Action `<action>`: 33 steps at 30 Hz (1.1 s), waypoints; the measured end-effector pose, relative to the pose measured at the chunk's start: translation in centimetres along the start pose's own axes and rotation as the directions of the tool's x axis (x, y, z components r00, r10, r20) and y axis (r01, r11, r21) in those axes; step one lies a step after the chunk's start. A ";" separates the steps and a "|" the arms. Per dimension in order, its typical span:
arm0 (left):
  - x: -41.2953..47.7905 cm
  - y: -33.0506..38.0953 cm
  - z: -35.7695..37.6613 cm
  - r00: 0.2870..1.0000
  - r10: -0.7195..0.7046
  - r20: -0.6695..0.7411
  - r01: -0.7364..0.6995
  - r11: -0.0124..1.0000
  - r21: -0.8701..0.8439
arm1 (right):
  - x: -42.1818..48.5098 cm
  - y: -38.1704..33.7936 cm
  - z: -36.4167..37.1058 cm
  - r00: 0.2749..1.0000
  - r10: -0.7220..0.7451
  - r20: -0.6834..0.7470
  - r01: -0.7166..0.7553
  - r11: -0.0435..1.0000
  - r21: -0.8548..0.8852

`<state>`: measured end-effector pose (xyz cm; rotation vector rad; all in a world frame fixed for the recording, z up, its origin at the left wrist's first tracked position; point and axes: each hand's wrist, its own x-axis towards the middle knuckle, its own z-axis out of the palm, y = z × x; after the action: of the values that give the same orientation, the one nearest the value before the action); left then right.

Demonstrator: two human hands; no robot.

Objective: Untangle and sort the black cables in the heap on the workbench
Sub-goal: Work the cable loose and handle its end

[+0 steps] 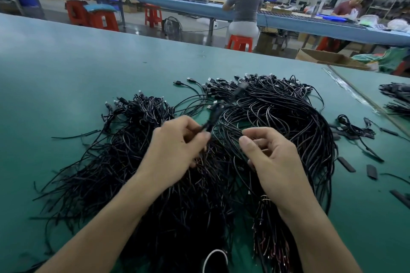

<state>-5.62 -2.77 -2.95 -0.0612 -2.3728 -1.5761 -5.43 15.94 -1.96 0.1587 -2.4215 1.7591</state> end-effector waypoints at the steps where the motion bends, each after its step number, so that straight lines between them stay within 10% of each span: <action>1: 0.4 -0.4 -0.4 0.999 -0.044 -0.023 0.043 0.998 -0.047 | 0.1 0.3 -0.4 1.000 -0.019 -0.019 0.017 0.995 -0.095; 6: 2.2 -2.4 -2.4 0.922 -0.323 -0.214 0.213 0.883 -0.418 | 0.3 1.9 -1.3 1.000 -0.005 -0.015 -0.006 0.793 -0.609; 15: 2.8 -4.1 -2.8 0.846 -0.490 -0.209 0.297 0.760 -0.578 | 0.3 3.0 -0.5 0.998 -0.012 -0.067 -0.042 0.667 -0.744; 33: -0.1 -0.6 -0.1 0.991 0.132 0.017 -0.133 0.984 0.121 | -0.6 -0.1 0.0 0.987 -0.148 0.063 0.151 0.717 -0.681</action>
<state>-5.59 -3.08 -3.49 -0.1965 -2.4114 -1.3713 -4.84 15.89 -1.99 0.2571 -2.7795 0.6970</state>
